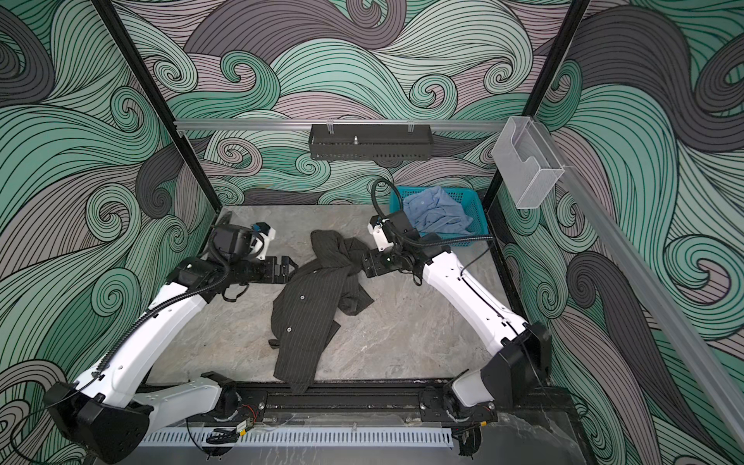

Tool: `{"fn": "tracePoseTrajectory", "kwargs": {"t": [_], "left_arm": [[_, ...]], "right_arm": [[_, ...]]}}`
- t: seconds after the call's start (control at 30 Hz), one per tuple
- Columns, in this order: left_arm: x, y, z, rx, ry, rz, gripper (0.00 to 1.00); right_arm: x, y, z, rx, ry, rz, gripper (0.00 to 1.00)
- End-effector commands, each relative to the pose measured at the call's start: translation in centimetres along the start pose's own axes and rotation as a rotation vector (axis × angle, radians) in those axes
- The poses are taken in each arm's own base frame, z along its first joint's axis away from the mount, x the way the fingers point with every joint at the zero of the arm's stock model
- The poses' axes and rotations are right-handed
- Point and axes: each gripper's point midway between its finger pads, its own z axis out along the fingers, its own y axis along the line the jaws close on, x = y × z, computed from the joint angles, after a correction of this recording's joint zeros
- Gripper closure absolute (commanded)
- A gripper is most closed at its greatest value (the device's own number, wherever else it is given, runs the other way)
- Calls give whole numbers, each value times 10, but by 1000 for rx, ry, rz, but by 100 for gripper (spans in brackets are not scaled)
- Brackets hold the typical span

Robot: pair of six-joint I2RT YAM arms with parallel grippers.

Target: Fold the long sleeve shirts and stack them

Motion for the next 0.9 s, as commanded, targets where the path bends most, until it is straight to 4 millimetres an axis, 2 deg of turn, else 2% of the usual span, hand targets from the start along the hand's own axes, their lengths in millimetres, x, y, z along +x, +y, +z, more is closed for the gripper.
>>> {"fn": "tracePoseTrajectory", "kwargs": {"t": [0.0, 0.13, 0.3, 0.33, 0.4, 0.43, 0.73, 0.8, 0.87], "left_arm": [[39, -24, 24, 38, 127, -43, 2], [68, -37, 49, -38, 206, 19, 1], [76, -48, 78, -132, 215, 103, 1], [78, -46, 88, -164, 228, 116, 4], [78, -45, 101, -217, 242, 131, 16], [78, -44, 109, -239, 252, 137, 18], [62, -41, 157, -368, 276, 204, 9], [59, -34, 163, -423, 278, 218, 11], [59, -28, 170, -469, 292, 241, 22]], "right_arm": [[14, -24, 23, 40, 10, 171, 18], [25, -33, 32, 25, 0, 244, 19], [33, -34, 41, 15, 10, 268, 19], [33, -33, 41, 10, 10, 270, 19], [33, -33, 42, 3, 7, 273, 19], [34, -34, 43, 4, 7, 274, 19], [39, -40, 43, 10, 14, 276, 19], [39, -40, 44, 9, 13, 277, 19], [39, -41, 44, 6, 11, 279, 19]]}}
